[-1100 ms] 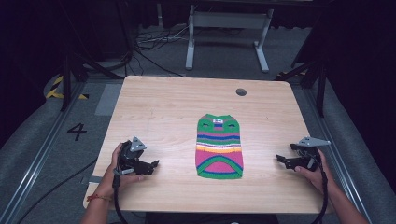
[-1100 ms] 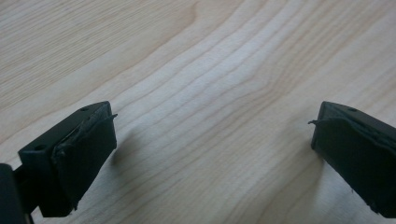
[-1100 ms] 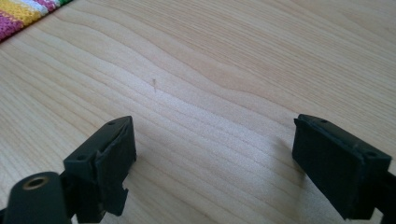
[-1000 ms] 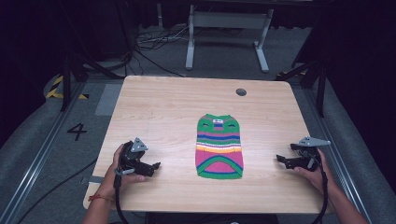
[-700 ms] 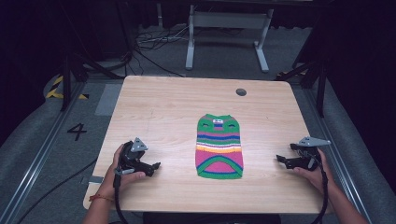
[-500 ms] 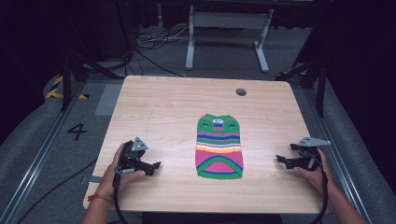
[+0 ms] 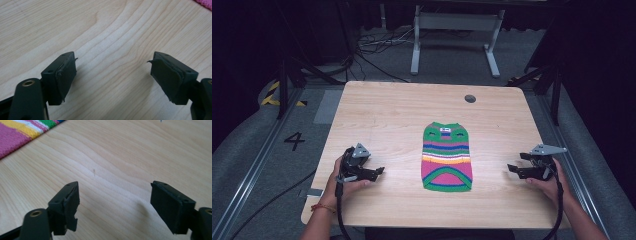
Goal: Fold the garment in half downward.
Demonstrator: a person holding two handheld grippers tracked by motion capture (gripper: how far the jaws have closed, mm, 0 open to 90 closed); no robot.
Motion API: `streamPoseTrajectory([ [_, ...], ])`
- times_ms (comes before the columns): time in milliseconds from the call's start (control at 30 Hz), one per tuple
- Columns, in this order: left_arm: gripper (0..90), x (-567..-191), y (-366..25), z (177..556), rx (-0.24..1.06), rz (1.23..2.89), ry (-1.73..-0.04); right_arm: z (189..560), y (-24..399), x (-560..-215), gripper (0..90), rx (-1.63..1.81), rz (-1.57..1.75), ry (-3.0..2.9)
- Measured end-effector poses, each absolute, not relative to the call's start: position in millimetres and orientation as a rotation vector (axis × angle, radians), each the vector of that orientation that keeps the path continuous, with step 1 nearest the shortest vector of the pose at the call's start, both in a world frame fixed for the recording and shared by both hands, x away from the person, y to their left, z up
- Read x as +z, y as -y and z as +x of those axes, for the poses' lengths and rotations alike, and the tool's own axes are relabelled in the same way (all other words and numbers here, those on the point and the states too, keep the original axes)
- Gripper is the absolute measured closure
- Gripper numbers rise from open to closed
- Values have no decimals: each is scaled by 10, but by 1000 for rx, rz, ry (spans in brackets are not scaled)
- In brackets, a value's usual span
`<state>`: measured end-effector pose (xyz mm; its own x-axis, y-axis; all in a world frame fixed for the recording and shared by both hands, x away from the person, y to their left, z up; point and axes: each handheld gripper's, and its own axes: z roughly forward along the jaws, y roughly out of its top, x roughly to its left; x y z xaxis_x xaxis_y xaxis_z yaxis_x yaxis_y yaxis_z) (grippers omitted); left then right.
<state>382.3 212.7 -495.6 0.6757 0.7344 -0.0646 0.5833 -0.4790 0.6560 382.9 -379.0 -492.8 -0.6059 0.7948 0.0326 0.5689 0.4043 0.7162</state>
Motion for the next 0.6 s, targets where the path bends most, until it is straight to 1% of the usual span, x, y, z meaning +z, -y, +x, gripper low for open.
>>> streamPoseTrajectory([
  [67,222,-4947,-2112,3828,300,2217,-1002,3838,3780,-4906,246,1022,1181,-2357],
  [133,270,-4928,-2052,3842,320,2242,-982,3864,3736,-4836,265,1030,1164,-2362],
  [233,262,-4879,-2009,3895,290,2256,-949,3914,3617,-4667,281,1051,1102,-2381],
  [333,244,-4810,-1956,3959,293,2252,-930,4003,3481,-4549,287,1067,1059,-2382],
  [400,246,-4766,-1920,3997,311,2246,-925,4066,3379,-4477,311,1083,1028,-2387],
  [433,260,-4740,-1896,4016,316,2245,-914,4089,3346,-4459,324,1095,1024,-2397],
  [467,295,-4718,-1864,4044,315,2248,-897,4122,3299,-4442,333,1099,1013,-2407],
  [500,350,-4710,-1835,4077,310,2248,-887,4169,3235,-4431,352,1096,996,-2408],
  [600,345,-4684,-1719,4192,319,2271,-868,4311,3052,-4409,375,1088,963,-2424],
])
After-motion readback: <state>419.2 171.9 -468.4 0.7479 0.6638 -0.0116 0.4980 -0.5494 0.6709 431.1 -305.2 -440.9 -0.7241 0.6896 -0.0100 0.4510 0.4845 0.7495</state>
